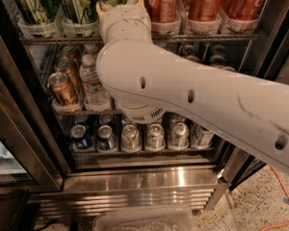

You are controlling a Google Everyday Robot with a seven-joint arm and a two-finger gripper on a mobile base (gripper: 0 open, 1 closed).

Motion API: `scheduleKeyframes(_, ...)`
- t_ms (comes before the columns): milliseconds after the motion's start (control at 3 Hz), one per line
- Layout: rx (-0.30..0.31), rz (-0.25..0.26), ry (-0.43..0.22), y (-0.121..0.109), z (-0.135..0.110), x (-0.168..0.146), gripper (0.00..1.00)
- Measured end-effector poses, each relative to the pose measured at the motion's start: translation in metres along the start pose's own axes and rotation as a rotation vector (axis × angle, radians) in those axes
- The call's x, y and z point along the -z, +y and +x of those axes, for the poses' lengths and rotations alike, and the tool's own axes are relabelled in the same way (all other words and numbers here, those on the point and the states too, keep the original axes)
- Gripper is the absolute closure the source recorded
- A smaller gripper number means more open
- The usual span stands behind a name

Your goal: Pick green can from top shelf of fridge

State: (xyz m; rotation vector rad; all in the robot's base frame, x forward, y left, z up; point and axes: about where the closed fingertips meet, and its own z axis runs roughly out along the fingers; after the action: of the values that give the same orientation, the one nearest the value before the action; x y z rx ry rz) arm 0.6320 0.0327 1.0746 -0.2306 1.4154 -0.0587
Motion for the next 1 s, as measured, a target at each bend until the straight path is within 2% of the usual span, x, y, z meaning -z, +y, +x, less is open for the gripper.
scheduleKeyframes(333,0.0,0.0,0.0,0.0,0.0,0.0,1.0)
scheduleKeyframes(1000,-0.036,-0.004,-0.079,0.001,-0.03,0.004,1.0)
